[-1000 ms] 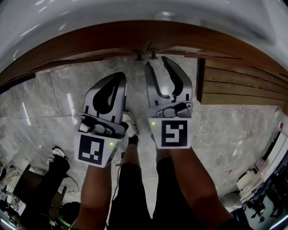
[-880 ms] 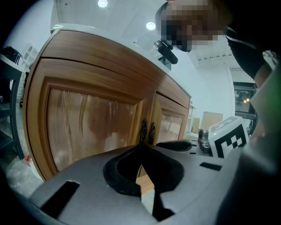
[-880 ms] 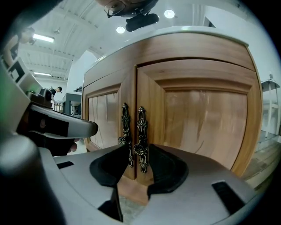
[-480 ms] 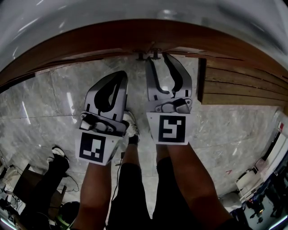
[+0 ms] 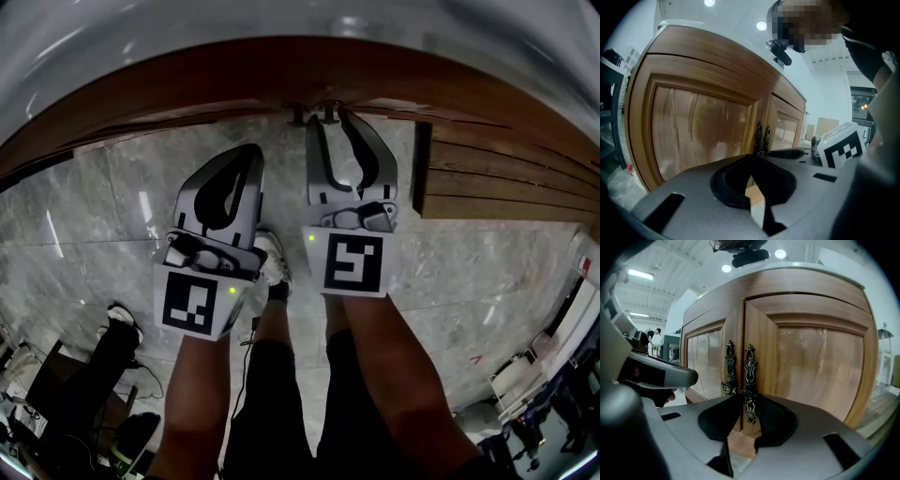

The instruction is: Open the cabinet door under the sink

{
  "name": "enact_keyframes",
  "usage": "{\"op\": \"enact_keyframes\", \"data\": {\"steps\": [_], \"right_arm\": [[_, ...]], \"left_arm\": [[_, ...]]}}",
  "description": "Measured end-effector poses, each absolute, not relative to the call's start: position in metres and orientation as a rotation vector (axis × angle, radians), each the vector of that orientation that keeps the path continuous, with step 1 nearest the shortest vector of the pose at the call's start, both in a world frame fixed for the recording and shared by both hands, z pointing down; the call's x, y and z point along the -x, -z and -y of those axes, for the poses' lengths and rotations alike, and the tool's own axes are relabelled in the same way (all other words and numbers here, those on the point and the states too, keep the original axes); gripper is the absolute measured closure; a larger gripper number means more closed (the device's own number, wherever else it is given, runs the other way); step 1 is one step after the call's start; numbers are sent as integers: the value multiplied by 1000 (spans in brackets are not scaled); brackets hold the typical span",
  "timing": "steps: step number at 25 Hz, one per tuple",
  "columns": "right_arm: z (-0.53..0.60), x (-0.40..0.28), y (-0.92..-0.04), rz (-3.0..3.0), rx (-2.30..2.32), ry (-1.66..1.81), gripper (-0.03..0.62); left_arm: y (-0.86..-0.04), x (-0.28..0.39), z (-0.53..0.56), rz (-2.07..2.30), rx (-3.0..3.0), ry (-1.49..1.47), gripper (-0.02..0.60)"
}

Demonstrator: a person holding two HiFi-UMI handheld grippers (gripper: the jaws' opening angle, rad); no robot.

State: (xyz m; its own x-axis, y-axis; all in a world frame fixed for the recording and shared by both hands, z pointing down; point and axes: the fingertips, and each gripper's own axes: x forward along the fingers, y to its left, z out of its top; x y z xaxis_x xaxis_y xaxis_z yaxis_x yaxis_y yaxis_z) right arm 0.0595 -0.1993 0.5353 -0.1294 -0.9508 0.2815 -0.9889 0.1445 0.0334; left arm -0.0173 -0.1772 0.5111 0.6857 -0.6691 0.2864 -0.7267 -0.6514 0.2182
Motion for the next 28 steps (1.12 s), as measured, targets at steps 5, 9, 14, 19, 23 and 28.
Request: {"op": "enact_keyframes", "data": {"steps": [5,9,14,19,23,28], "right_arm": [[199,-60,-534,2181,-1918,-209,480],[197,-62,-533,2179,-1917,-223,485],[196,-63,-532,2201,-1939,-249,499],[192,-59,-527,2224,-1931,-257,502],[189,-56,-525,2251,-1900,-246,502],[178,-56,-528,2278,-1867,-264,503]], "left_arm": [[-514,20,176,1107,-2577,-256,566],[-511,16,175,1100,-2580,-252,566],[-513,14,175,1096,-2583,-259,566],[-512,16,173,1091,-2583,-265,566],[-510,14,170,1093,-2585,-265,566],[-507,9,163,1106,-2588,-260,566]]}}
